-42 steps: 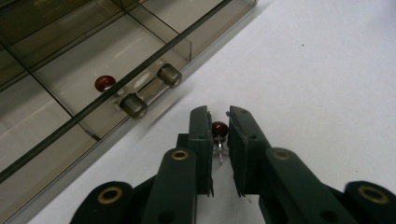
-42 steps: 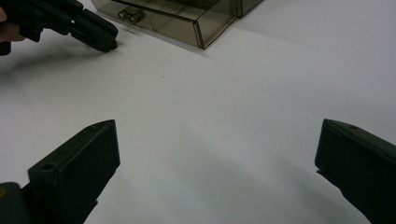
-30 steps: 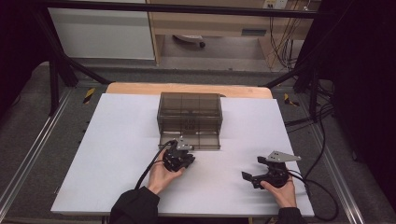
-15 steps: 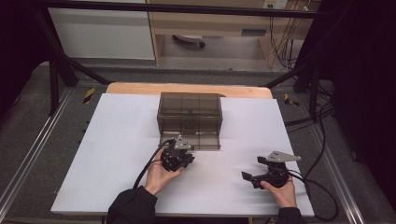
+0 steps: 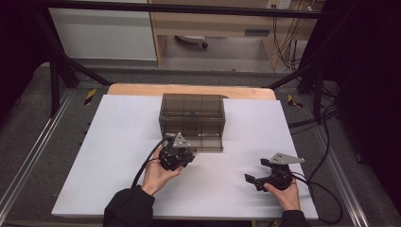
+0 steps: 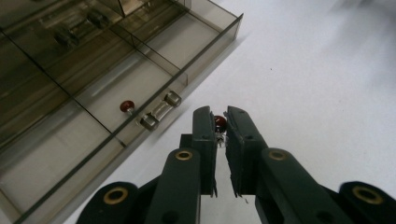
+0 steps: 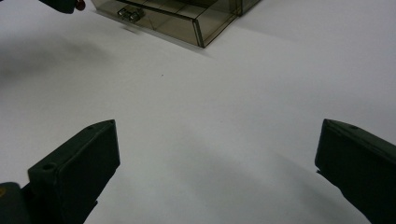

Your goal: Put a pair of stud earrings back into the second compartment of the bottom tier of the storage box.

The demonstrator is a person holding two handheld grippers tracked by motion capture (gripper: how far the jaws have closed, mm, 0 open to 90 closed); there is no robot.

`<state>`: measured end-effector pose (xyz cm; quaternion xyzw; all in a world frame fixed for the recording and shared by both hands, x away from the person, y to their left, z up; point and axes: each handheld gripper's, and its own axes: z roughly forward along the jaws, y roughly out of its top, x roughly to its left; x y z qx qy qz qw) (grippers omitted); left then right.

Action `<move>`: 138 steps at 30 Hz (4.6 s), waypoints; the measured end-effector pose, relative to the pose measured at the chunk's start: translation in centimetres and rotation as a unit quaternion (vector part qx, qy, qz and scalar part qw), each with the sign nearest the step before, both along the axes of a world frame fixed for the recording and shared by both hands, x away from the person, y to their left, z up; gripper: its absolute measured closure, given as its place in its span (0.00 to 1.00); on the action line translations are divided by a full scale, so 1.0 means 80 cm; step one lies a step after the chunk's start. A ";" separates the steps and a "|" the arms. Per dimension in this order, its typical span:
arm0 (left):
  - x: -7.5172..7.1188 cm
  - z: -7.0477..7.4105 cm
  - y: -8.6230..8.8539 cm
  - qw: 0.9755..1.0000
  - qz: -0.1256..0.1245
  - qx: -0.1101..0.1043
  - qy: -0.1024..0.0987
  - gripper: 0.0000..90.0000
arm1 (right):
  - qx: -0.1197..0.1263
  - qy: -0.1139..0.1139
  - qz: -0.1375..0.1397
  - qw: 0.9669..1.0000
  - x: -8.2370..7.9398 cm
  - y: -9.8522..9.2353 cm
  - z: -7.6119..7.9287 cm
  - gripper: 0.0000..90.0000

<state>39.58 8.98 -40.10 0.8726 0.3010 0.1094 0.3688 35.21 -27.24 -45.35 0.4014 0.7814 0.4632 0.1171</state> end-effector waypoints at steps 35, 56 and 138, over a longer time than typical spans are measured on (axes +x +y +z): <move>0.058 0.038 -0.010 0.999 0.024 0.016 -0.015 0.91 | 0.000 -0.001 0.001 1.000 0.000 0.000 0.000 0.01; 0.090 -0.009 -0.008 0.998 0.051 0.027 -0.008 0.91 | 0.000 0.001 0.001 1.000 0.001 0.000 -0.001 0.01; -0.035 -0.037 0.188 0.995 0.081 -0.037 -0.037 0.12 | 0.000 0.003 0.002 1.000 0.000 0.000 -0.001 0.01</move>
